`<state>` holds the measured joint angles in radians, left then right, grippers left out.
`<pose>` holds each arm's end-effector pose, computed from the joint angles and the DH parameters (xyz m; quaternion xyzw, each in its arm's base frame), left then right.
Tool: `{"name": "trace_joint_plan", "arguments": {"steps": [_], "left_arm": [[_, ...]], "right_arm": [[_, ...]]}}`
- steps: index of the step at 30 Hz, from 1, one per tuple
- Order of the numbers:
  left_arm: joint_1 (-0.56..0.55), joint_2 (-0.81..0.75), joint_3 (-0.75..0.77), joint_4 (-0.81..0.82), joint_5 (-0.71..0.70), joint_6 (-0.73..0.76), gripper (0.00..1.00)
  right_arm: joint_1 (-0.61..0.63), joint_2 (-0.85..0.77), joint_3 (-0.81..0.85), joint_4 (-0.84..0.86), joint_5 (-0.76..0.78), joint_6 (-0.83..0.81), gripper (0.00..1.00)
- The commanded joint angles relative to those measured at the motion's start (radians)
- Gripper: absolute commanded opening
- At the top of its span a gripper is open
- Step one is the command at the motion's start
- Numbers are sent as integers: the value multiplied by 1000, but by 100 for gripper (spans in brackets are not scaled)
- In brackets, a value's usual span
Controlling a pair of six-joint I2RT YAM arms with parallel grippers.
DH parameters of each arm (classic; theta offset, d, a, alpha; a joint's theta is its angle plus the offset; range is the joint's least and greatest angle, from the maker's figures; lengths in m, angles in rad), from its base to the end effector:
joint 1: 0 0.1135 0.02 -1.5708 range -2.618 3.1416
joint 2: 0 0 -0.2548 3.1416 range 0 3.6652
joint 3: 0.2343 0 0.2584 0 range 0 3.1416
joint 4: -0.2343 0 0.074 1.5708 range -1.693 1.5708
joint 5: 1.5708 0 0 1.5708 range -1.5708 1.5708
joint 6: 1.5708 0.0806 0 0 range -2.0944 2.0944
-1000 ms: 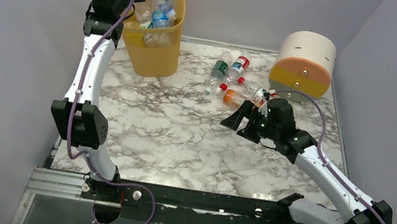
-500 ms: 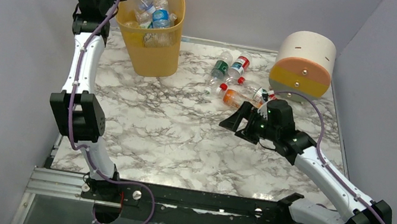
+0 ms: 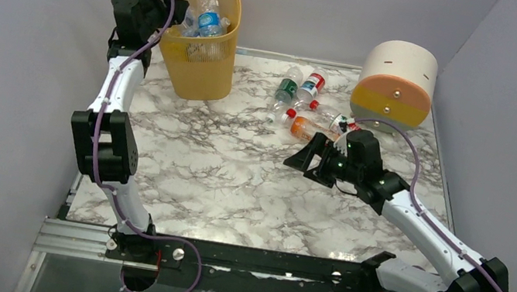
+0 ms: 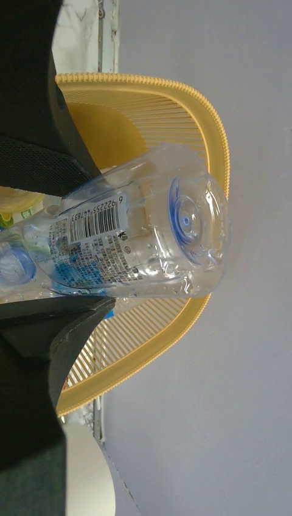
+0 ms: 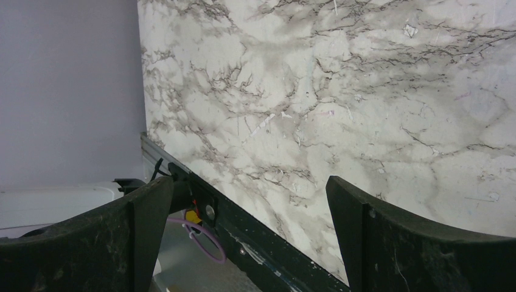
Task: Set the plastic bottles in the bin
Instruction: Place the plastic bottle in the trash bin.
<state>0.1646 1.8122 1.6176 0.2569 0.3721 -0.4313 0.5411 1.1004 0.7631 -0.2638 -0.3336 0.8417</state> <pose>0.4861 0.0510 0.3804 -0.0687 0.6828 -0.2208 0.6930 0.2310 0.1696 0.2291 0.0541 0.8742 0.4062 0.2604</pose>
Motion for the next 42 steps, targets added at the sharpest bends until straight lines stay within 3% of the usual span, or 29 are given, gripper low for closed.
{"name": "trace_joint_plan", "arguments": {"steps": [1,4,7,10,18,26,34,42], "left_arm": [[6,-50,-44,79,10,73,61],[6,-72,-57,60,33,99,78],[6,-74,-36,32,47,112,84],[6,-65,13,-23,60,116,99],[6,-99,106,-119,60,83,99],[6,-201,210,-324,73,25,99],[-27,-431,-107,-319,215,-131,99],[-236,-597,-477,-314,184,-141,99]], "right_arm": [[-6,16,-20,48,-38,12,99],[-6,27,-22,55,-42,13,100],[-6,30,-18,55,-40,9,99],[-6,33,-11,51,-35,6,100],[-7,46,46,13,9,-31,100],[-34,97,182,-67,121,-156,99],[-139,272,304,-84,180,-298,99],[-197,449,416,-75,322,-421,99]]}}
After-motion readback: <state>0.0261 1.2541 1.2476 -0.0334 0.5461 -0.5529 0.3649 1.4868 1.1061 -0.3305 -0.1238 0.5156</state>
